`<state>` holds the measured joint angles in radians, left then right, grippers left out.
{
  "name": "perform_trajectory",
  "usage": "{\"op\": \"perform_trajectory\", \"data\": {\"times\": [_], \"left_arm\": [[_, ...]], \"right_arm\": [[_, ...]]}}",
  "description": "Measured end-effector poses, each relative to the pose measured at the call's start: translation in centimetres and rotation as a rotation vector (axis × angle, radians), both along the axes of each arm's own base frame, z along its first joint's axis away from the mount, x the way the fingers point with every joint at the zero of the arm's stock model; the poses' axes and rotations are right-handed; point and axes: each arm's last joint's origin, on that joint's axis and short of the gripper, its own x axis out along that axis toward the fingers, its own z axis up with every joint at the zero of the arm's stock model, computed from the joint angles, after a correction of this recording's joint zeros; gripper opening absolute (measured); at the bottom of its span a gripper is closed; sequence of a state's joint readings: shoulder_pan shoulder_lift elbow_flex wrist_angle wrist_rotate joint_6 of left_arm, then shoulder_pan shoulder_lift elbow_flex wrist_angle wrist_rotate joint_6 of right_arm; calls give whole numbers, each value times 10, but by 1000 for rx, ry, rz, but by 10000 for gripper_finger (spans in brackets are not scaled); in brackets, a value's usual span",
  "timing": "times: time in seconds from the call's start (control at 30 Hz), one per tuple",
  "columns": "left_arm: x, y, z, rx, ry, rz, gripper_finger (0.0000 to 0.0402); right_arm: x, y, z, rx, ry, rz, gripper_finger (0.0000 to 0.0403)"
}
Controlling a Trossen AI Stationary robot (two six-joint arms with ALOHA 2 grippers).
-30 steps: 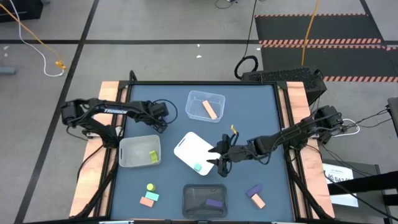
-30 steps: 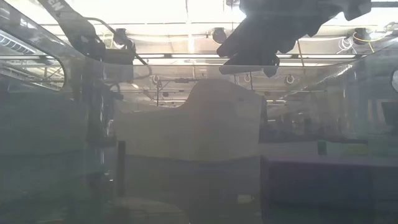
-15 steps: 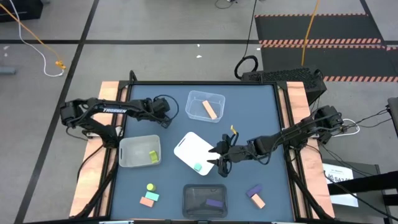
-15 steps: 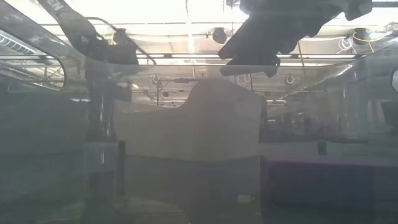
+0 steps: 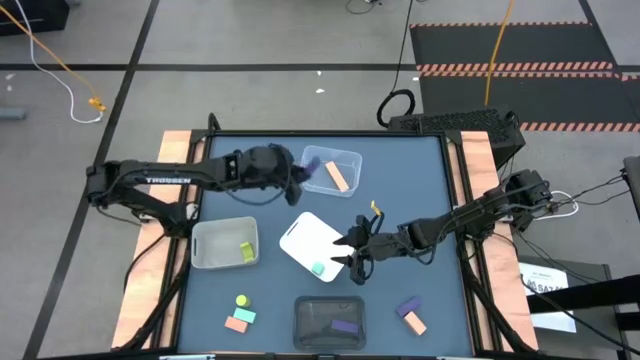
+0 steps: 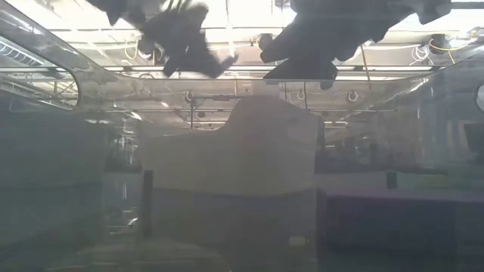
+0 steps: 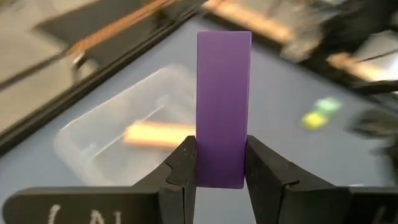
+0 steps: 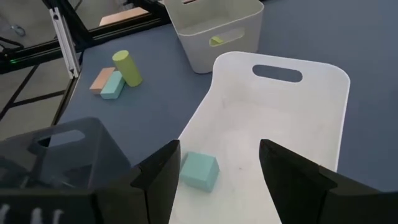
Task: Sort & place blocks by color
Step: Put the top purple block into the black bin
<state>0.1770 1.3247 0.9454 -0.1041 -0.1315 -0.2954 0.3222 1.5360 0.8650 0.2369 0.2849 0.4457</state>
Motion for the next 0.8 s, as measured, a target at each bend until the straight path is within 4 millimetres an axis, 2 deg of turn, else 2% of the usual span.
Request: {"op": "perform_trajectory", "data": {"times": [0.2,0.3,0.47,0.57,0.8], "left_arm": [[10,-49,12,44,-102,-188,98],[10,-70,13,56,-113,-228,98],[6,-91,7,30,-64,-219,98],[2,-104,1,-18,-12,-238,98],[5,-139,-34,-51,174,-314,98]], "right_arm": [[0,2,0,-20,-6,19,212],[-1,3,0,-20,-5,19,212],[0,2,1,19,-6,-1,212],[-1,3,3,103,-6,-11,212],[-1,9,5,504,46,-17,212]]}}
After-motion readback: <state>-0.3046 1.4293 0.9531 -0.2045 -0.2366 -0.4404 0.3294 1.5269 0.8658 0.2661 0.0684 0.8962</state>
